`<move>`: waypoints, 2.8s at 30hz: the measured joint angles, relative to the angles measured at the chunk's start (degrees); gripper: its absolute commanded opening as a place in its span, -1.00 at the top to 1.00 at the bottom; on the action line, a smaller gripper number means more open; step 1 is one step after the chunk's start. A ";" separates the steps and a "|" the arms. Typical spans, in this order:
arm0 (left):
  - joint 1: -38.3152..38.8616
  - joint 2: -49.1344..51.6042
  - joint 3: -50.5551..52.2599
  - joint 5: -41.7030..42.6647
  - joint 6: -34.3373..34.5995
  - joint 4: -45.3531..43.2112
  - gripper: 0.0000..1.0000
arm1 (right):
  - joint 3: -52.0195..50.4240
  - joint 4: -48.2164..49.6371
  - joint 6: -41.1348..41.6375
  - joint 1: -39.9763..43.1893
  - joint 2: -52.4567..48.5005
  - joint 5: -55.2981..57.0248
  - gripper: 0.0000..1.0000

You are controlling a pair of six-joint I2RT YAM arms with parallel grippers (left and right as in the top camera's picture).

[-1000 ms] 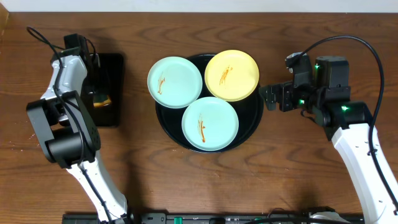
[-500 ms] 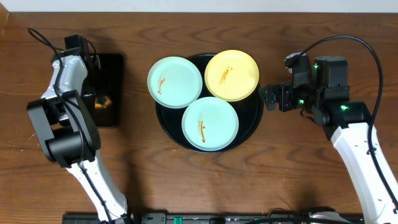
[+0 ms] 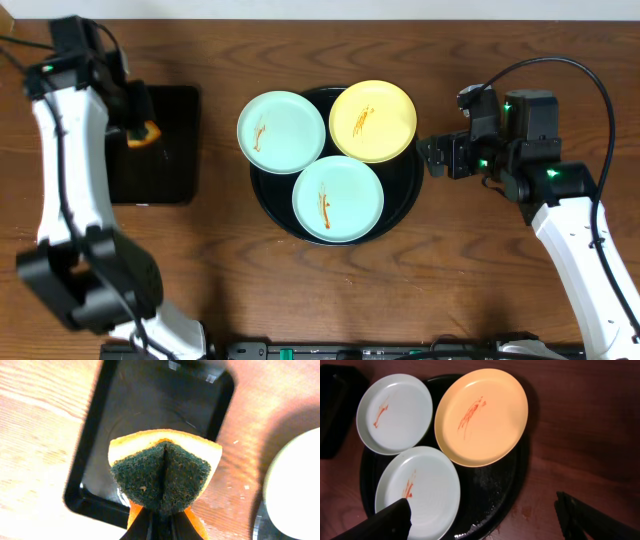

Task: Clean dirty plates on tray and stack at the side

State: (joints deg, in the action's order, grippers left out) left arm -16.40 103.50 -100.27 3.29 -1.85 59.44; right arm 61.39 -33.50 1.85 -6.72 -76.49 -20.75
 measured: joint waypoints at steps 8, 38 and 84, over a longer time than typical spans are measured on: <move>0.00 -1.97 -0.28 0.00 0.35 0.02 0.86 | 0.00 -0.35 0.33 0.00 -1.09 -0.11 -0.80; 1.99 -1.81 -0.26 0.00 0.35 0.76 0.86 | 0.00 -0.55 9.68 -6.75 -15.08 -2.86 -0.43; 2.71 -1.81 -0.26 1.64 0.37 2.62 0.85 | 0.00 -1.90 9.92 -6.80 -15.08 -2.84 -0.31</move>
State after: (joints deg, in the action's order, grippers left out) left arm -13.69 101.69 -100.53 4.93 -1.48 62.06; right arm 61.39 -35.40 11.77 -13.52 -91.57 -23.59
